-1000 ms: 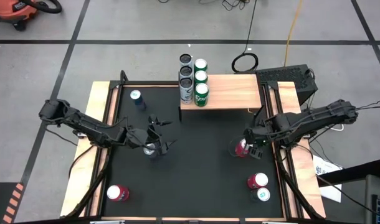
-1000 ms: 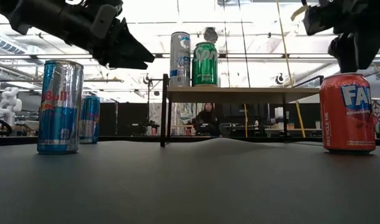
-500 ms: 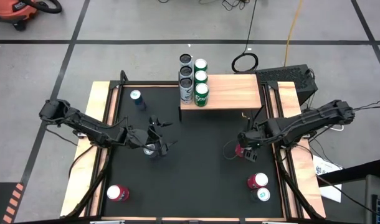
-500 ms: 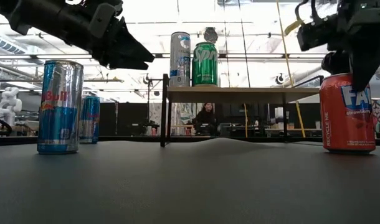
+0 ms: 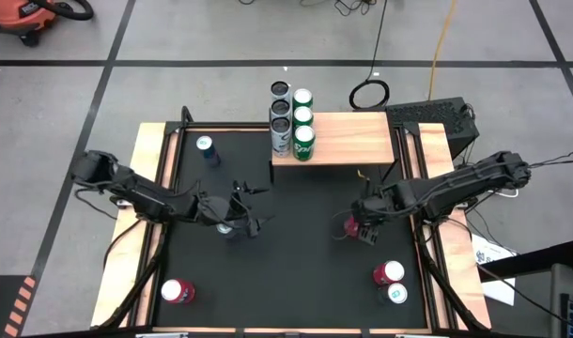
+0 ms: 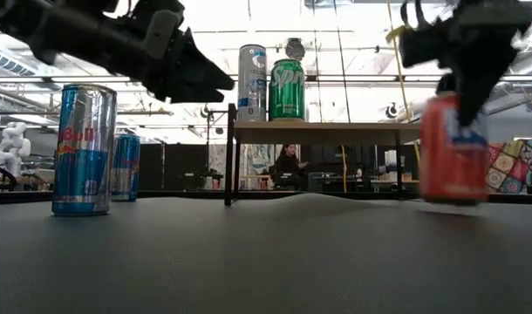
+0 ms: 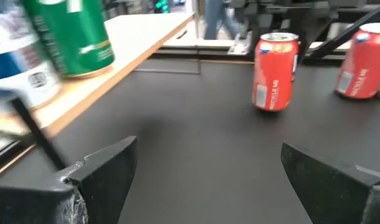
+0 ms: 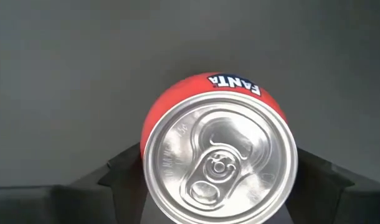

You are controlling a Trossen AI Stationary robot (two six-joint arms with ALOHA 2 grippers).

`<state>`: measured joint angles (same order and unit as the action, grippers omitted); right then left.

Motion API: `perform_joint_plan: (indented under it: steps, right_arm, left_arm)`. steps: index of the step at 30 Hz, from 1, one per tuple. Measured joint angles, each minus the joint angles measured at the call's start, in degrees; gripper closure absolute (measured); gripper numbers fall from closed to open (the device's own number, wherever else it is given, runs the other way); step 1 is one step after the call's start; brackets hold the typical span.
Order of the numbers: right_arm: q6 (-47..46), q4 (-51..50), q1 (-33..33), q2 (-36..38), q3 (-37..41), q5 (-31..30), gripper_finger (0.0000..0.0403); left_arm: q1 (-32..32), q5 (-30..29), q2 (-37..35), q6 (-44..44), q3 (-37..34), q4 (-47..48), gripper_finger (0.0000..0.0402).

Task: Place canned beverage on shelf
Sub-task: Put the top red soda can on the shelf

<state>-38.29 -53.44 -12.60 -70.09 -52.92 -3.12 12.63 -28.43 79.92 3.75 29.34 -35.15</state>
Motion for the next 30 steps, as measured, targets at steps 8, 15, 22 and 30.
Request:
perform_joint_plan:
  steps: [8,15,22,30]
  right_arm:
    - [0.9,20.4,0.2,0.0,-1.3,-6.4,0.0121]
    - [2.3,31.1,0.6,-2.0,-1.3,-8.8,0.0121]
    - [8.1,35.6,0.6,-4.2,-1.3,-8.8,0.0120]
    - [13.3,41.2,0.6,-4.5,-1.3,-9.0,0.0120]
  left_arm:
    - [-2.6,16.2,9.9,-7.5,0.0,-19.6,0.0008]
    - [-3.8,19.5,17.0,-9.1,6.2,-20.6,0.0008]
    - [-5.3,19.5,19.9,-8.6,13.5,-12.2,0.0008]
    - [-5.9,19.7,20.1,-7.3,15.5,-8.2,0.0013]
